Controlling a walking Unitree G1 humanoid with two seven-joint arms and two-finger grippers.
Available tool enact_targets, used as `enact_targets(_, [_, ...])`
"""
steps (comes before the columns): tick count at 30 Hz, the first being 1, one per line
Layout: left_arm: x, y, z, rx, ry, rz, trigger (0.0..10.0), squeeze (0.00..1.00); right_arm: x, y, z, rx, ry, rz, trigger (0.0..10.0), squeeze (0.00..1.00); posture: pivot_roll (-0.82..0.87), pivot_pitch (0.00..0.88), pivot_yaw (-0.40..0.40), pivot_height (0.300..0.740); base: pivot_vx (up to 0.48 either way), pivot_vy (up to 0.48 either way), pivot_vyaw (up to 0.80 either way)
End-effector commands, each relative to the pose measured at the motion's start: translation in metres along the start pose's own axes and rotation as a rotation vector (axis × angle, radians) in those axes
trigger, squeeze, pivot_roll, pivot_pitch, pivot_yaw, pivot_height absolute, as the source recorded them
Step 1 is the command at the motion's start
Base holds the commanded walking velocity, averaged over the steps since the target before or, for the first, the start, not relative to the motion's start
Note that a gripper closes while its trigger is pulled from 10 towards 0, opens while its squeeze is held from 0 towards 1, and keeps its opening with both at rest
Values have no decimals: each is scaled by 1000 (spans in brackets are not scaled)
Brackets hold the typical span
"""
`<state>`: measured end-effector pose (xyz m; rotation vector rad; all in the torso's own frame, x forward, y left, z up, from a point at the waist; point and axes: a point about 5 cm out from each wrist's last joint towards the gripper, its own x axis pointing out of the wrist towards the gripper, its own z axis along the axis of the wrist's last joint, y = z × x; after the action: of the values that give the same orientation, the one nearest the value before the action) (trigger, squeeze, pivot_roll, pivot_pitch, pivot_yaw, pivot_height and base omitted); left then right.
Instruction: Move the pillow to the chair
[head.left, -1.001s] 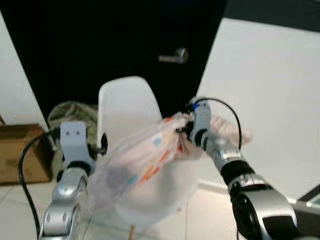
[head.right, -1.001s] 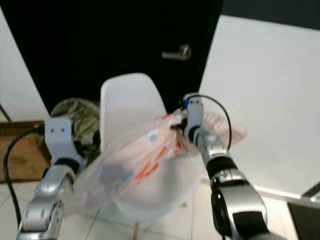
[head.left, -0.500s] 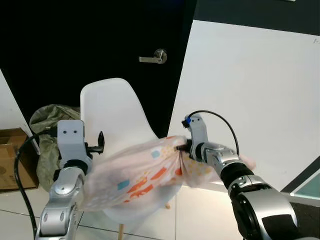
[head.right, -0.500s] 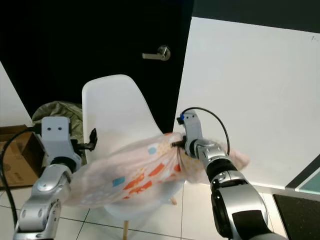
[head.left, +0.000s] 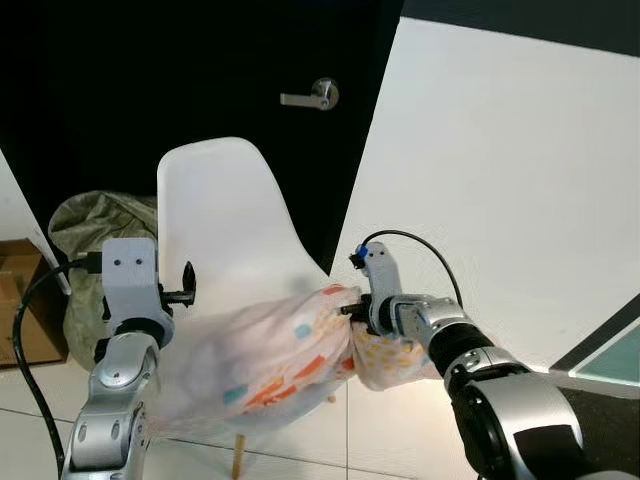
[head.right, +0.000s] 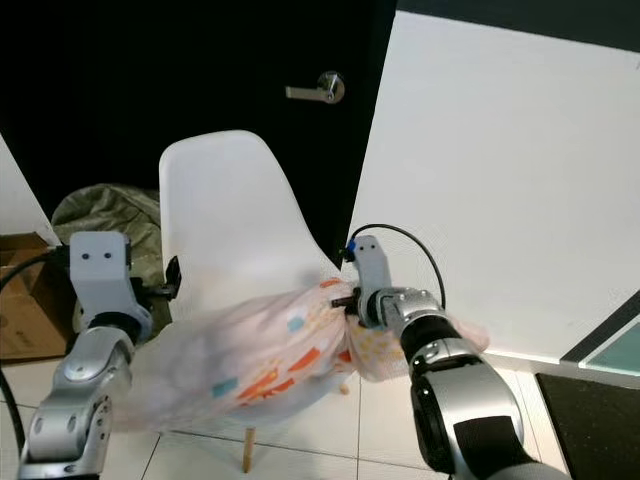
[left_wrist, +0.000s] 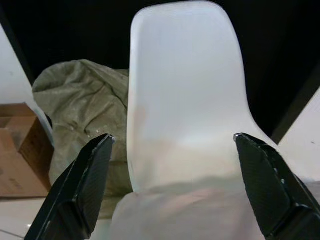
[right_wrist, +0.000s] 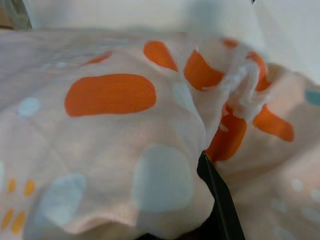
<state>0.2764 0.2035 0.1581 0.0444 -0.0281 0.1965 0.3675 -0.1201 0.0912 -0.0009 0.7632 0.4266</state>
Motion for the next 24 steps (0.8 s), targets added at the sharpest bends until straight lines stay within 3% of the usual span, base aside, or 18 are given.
enact_targets(1, [-1, 0, -2, 9, 16, 0, 10000, 0, 0, 3, 2, 13, 6, 17, 10000, 0, -45, 53, -130, 630, 0, 0, 0])
enact_targets(9, [-2, 1, -2, 8, 18, 1, 10000, 0, 2, 7, -2, 1, 35, 19, 10000, 0, -40, 61, -131, 615, 0, 0, 0])
enact_targets(10, [-2, 1, -1, 2, 18, 2, 10000, 0, 5, 18, 3, -20, 9, 60, 10000, 0, -39, 65, -129, 605, 0, 0, 0])
enact_targets(12, [-2, 1, -1, 2, 18, 2, 10000, 0, 5, 18, 3, -20, 9, 60, 10000, 0, -39, 65, -129, 605, 0, 0, 0])
enact_targets(14, [-2, 1, 1, -11, 17, 3, 10000, 0, 9, 36, 13, -48, -58, 141, 10000, 0, -36, 69, -130, 590, 0, 0, 0])
enact_targets(18, [-2, 1, 1, -16, 16, 4, 10000, 0, 9, 41, 15, -54, -67, 166, 10000, 0, -32, 70, -131, 585, 0, 0, 0])
enact_targets(19, [-1, 1, 3, -25, 12, 5, 10000, 0, 11, 56, 17, -87, -63, 241, 10000, 0, -30, 71, -133, 580, 0, 0, 0])
enact_targets(23, [-1, 1, 3, -25, 12, 5, 10000, 0, 11, 56, 17, -87, -63, 241, 10000, 0, -30, 71, -133, 580, 0, 0, 0])
enact_targets(24, [-1, 2, 5, -34, 7, 8, 10000, 0, 13, 72, 17, -137, -48, 325, 10000, 0, -25, 77, -138, 575, 0, 0, 0])
